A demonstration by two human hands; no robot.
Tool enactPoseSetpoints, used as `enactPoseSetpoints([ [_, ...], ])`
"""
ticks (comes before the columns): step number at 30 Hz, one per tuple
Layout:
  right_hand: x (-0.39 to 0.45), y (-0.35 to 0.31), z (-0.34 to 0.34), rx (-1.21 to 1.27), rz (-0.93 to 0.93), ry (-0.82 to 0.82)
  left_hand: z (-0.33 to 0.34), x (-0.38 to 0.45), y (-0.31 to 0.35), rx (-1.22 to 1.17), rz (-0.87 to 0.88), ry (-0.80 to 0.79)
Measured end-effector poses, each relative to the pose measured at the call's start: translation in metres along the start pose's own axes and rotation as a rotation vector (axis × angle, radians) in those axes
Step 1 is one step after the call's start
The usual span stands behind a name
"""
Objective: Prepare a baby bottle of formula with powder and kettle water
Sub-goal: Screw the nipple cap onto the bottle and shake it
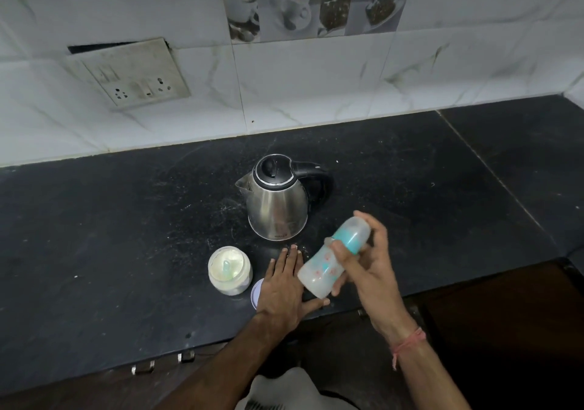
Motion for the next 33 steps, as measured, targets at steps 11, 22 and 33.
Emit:
enactPoseSetpoints([
  [11,0.006,-0.011,-0.007,0.067,0.019,0.117,0.0,0.005,0.0,0.088,0.011,0.052],
  [22,0.012,-0.022,0.008,0.037,-0.079,-0.01,0.005,0.004,0.002,0.141,0.019,0.091],
  [33,0.004,-0.022,-0.001,0.074,-0.051,0.075,0.006,0.0,0.004,0.153,-0.011,0.045],
])
Point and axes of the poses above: each hand's wrist, its own x-axis towards the middle knuckle, its own z-axis out of the palm, y = z × x, the point moved 3 cm from there along x, towards the middle knuckle, and after that the axes turned 11 degrees about -z, right-handed, at the moved point
